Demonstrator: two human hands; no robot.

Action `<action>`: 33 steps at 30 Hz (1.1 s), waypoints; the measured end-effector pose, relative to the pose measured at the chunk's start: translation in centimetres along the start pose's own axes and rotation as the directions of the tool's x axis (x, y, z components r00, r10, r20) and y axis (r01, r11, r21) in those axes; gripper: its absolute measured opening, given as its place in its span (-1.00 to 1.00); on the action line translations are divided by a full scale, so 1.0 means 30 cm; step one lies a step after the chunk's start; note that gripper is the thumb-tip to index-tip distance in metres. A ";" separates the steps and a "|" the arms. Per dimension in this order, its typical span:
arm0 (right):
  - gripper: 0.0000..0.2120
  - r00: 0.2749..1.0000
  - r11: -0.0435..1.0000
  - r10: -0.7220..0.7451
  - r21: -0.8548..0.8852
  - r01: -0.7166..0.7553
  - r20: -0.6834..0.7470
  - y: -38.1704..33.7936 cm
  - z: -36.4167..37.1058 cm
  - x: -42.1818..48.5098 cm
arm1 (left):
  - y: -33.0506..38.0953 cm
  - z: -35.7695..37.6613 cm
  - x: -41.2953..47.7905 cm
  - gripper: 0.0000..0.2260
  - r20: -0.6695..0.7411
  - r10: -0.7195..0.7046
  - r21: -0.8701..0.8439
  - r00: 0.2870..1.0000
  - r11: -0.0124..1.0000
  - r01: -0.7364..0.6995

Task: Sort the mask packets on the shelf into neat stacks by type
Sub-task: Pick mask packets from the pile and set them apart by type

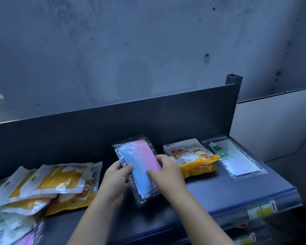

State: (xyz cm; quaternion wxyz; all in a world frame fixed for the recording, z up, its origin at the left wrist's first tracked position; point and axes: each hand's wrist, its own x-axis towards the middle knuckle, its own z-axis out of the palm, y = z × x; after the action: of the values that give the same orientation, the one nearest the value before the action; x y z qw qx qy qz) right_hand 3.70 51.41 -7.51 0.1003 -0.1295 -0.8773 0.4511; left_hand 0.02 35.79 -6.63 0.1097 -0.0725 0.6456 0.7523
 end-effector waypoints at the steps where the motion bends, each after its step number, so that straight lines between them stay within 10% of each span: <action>1: -0.59 1.000 1.000 0.012 0.015 -0.012 -0.022 0.011 0.005 0.001 | -0.015 0.003 0.009 -0.70 -0.038 0.004 0.019 0.999 1.000 -0.004; 6: -0.72 0.993 0.994 -0.025 -0.109 0.012 -0.117 0.061 0.055 0.005 | -0.082 0.000 0.035 -0.30 0.088 0.084 0.301 0.993 0.948 -0.106; 10: -0.71 0.992 0.949 -0.094 -0.309 0.064 -0.084 0.090 0.083 0.001 | -0.127 0.005 0.041 -0.53 0.213 0.107 0.744 0.971 0.626 -0.233; 16: -0.83 0.993 0.882 -0.112 -0.456 0.118 0.041 0.099 0.092 -0.021 | -0.168 0.022 0.065 -0.49 0.246 0.088 0.940 0.965 0.222 -0.260; 29: -0.73 0.991 0.834 -0.130 -0.538 0.118 0.016 0.074 0.096 -0.040 | -0.175 -0.030 0.073 -0.75 0.311 0.169 0.901 0.935 0.261 -0.347; 33: -0.37 0.985 0.847 -0.170 -0.516 0.126 -0.038 0.047 0.099 -0.036 | -0.120 -0.067 0.053 -0.44 0.294 0.286 0.932 0.912 0.128 -0.340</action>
State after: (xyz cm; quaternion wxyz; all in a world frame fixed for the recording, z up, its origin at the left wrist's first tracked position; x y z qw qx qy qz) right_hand 4.05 49.59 -10.42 0.1329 -0.1018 -0.9680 0.1872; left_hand -0.64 34.42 -10.78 -0.0152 0.1651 0.9687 0.1847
